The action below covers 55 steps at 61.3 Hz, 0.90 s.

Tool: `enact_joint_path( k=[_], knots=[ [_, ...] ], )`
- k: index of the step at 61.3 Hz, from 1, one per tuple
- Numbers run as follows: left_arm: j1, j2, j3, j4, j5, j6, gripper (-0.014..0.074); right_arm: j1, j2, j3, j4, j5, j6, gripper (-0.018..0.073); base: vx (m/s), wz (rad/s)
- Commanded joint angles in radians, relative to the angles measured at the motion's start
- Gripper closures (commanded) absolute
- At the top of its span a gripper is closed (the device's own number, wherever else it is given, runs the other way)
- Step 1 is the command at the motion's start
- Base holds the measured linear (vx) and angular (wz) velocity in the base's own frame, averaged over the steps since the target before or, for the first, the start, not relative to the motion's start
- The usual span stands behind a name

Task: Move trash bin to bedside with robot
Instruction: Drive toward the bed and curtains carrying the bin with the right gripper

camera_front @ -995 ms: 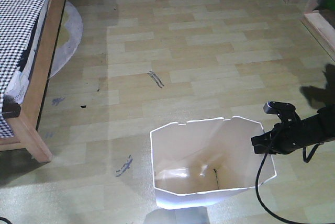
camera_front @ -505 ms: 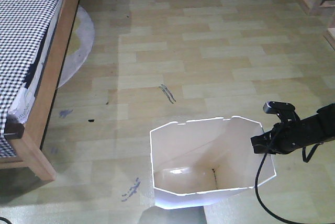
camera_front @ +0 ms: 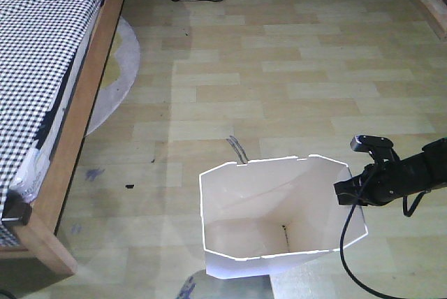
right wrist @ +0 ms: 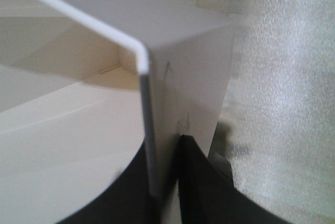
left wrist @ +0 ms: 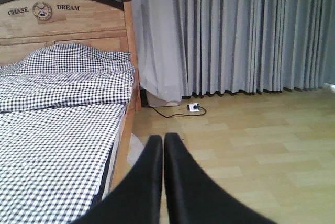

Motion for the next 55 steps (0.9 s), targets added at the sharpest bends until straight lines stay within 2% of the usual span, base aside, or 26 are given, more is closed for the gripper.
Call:
enact_joint_path(
  k=[1, 55],
  knots=[
    [-0.007, -0.006, 0.012, -0.009, -0.074, -0.014, 0.0603, -0.004, -0.068, -0.015, 0.064, 0.180, 0.007, 0.0564, 0.28, 0.05],
    [-0.007, -0.006, 0.012, -0.009, -0.074, -0.014, 0.0603, -0.004, -0.068, -0.015, 0.064, 0.180, 0.007, 0.0564, 0.28, -0.02]
  ],
)
